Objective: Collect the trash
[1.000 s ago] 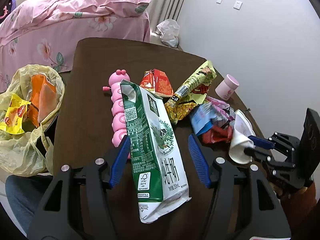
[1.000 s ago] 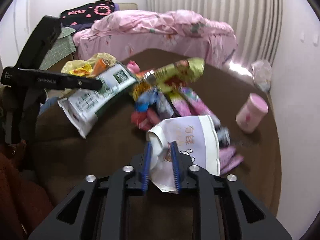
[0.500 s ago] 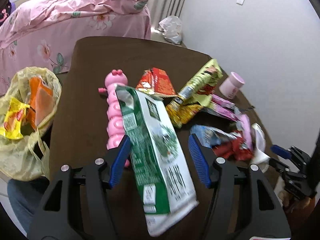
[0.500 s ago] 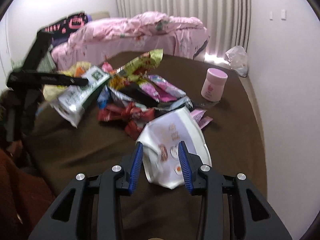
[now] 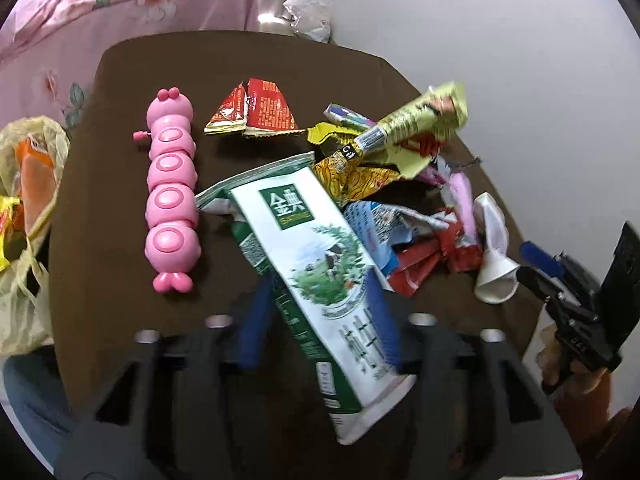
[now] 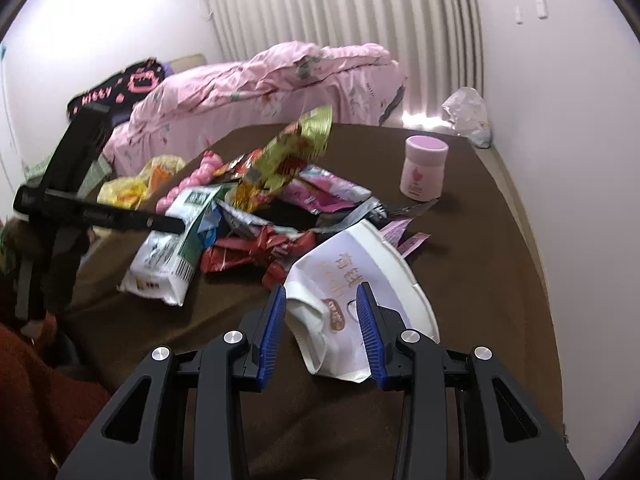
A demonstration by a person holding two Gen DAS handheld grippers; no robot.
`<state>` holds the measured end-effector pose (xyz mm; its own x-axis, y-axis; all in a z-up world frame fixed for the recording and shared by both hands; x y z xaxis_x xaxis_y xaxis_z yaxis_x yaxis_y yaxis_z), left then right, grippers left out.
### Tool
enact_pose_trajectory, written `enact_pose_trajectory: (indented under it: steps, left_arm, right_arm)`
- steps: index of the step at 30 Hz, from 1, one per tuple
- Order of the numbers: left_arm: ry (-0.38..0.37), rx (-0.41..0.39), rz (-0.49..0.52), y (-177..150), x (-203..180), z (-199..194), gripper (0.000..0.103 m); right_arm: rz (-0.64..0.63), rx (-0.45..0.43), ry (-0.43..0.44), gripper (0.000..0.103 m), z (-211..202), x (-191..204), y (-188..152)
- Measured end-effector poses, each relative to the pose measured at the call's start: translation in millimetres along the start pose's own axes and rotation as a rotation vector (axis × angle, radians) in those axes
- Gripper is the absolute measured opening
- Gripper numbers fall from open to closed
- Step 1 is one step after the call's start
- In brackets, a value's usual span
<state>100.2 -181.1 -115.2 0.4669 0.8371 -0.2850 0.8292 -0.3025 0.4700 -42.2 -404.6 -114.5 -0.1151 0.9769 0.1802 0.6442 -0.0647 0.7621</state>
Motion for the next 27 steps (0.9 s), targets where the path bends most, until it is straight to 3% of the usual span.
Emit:
enact_pose_trajectory:
  steps: [3,7,8,15,18,24,27]
  left_arm:
    - [0.001,-0.008,-0.042,14.6,1.9,-1.1,0.071]
    - [0.094,0.026,-0.023,38.3,-4.9,16.5,0.072]
    - [0.114,0.025,-0.015,44.0,-7.5,24.3,0.077]
    - [0.161,0.005,-0.073,54.9,12.2,30.8,0.071]
    - [0.118,0.069,-0.122,48.7,17.8,38.0,0.069]
    - [0.086,0.033,-0.069,45.2,1.5,31.9,0.069]
    - [0.083,-0.009,-0.001,36.0,-7.0,20.7,0.069]
  right_arm:
    - [0.014,-0.009,-0.011,0.035,-1.4,-4.2,0.7]
    - [0.005,-0.007,-0.042,0.035,-1.4,-3.1,-1.9]
    - [0.0,-0.007,-0.046,0.035,-1.7,-1.5,-2.6]
    - [-0.113,0.004,-0.037,0.035,-6.1,22.1,-11.2]
    - [-0.124,0.024,-0.041,0.035,0.7,27.2,-15.0]
    - [-0.074,0.097,-0.077,0.035,27.5,17.2,-20.1]
    - [-0.088,0.06,-0.078,0.023,19.7,18.6,-17.3]
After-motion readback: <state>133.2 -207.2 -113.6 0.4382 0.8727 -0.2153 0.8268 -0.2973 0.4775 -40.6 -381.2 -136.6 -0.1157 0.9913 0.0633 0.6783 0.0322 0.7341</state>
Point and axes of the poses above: each gripper's, at about its wrist camera, not at the fingertips, and z roughly the way its jaws point, x to its left, y to its top, the point moved 3 cm from there along z, roughly the way its jaws point, and after that the axes turned 1 degree about -z, right-handed, at the moved point
